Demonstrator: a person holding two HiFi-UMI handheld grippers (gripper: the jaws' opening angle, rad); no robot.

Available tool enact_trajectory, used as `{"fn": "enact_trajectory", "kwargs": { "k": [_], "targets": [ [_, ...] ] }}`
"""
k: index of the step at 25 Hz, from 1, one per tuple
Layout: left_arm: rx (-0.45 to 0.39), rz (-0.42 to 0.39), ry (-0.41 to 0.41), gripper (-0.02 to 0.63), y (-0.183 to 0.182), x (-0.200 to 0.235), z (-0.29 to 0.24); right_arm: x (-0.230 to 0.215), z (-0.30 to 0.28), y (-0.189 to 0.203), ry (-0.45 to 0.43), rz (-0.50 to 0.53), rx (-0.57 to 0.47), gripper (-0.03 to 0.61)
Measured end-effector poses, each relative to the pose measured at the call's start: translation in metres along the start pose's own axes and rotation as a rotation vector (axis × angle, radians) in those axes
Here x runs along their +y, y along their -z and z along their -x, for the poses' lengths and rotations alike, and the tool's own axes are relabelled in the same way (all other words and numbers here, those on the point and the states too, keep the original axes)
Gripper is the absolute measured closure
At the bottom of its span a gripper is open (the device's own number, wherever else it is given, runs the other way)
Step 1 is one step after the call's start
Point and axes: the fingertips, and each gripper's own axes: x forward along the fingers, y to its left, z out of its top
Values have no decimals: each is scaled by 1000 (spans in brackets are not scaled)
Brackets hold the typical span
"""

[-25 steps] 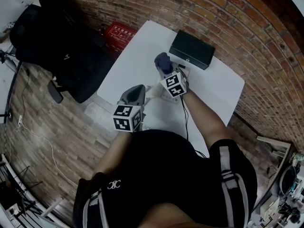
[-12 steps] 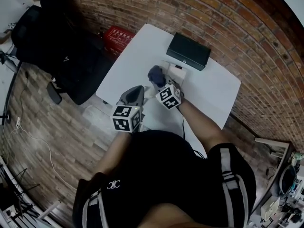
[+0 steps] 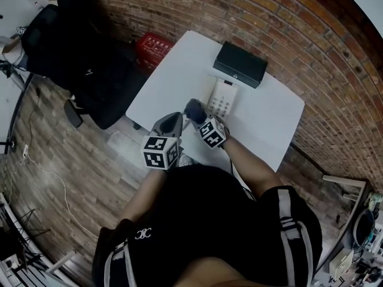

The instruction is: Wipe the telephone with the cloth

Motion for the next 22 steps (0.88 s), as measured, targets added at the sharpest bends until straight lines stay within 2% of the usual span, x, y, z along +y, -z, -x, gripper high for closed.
{"fn": "enact_trajectory", "kwargs": {
  "k": [6, 9, 13, 16, 19, 22],
  "targets": [
    [9, 4, 8, 618, 6, -6, 8, 38, -4, 44, -76, -64, 199, 546],
    [13, 0, 30, 618, 7, -12, 9, 41, 5, 53, -67, -125, 186, 546],
    [17, -6, 48, 618, 5, -6, 6, 25, 30, 22, -6, -205, 42, 546],
    [10, -69, 45, 618, -2, -2, 0, -7, 61, -4, 95, -344, -102, 546],
    [12, -107, 79, 618, -4, -7, -13, -56, 114, -23, 248, -526, -252, 548],
    [8, -133, 128, 618, -8, -19, -27, -100, 179, -38, 443, -578, -375, 548]
  ]
}}
